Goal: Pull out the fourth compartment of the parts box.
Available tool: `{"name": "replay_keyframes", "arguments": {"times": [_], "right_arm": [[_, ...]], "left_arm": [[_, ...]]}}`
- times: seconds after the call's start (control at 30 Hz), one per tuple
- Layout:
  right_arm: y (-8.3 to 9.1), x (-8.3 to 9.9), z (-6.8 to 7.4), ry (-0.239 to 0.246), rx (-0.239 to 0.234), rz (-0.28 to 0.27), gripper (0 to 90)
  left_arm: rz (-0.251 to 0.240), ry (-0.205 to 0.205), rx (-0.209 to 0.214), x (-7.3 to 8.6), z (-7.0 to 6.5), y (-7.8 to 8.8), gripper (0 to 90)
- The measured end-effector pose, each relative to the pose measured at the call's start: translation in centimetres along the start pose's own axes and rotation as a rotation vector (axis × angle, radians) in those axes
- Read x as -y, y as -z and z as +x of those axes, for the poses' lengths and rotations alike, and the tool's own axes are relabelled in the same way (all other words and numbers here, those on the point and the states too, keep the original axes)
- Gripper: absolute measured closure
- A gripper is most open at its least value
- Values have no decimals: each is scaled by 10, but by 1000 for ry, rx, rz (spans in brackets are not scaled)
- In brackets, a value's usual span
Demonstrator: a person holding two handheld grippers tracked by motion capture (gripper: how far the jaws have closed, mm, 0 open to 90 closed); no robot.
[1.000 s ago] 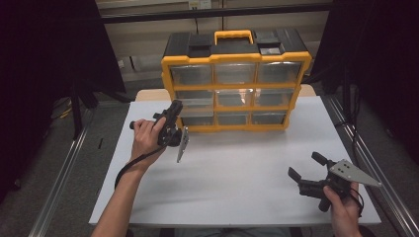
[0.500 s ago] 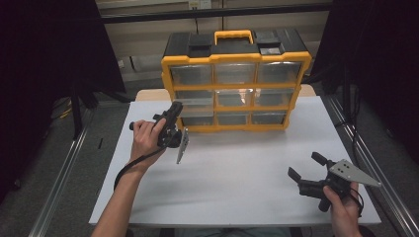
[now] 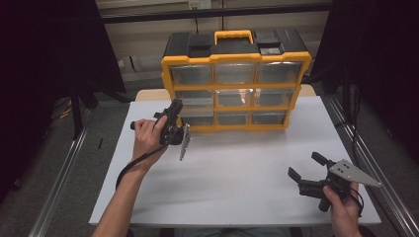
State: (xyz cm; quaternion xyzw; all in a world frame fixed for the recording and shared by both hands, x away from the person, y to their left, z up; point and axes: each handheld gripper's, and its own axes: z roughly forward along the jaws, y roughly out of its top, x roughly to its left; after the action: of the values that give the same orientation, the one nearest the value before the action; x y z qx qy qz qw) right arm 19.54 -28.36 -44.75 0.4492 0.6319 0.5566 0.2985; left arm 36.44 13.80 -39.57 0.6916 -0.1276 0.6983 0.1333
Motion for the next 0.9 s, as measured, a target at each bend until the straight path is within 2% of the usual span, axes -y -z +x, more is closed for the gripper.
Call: {"name": "replay_keyframes", "arguments": {"times": [0.07,0.1,0.17,0.23,0.27,0.33,0.4,0.53,0.6,0.67,0.9], "right_arm": [[0,0,0,8,1,4,9],[0,0,-1,9,3,4,9],[0,0,-1,8,2,2,9],[0,-1,0,-4,-3,-2,9],[0,-1,0,-3,-6,-2,9],[0,-1,0,4,-10,2,9],[0,-1,0,5,-12,3,8],[0,0,-1,-2,-4,-4,9],[0,0,0,-9,-4,-6,9],[0,0,0,-7,-3,-5,9],[1,0,-1,2,6,0,9]], "left_arm": [[-4,11,-7,0,1,2,795],[-17,29,-4,0,0,2,794],[-12,18,-2,1,1,4,795],[-6,29,-2,0,1,6,795],[-20,19,-6,0,1,6,795],[-14,7,-9,-1,2,9,797],[-4,13,-2,-1,1,11,796],[-15,25,-2,-1,1,12,796],[-14,16,-2,-2,1,13,796],[-20,28,-3,-1,1,13,796],[-39,22,-4,0,-1,18,796]]}}
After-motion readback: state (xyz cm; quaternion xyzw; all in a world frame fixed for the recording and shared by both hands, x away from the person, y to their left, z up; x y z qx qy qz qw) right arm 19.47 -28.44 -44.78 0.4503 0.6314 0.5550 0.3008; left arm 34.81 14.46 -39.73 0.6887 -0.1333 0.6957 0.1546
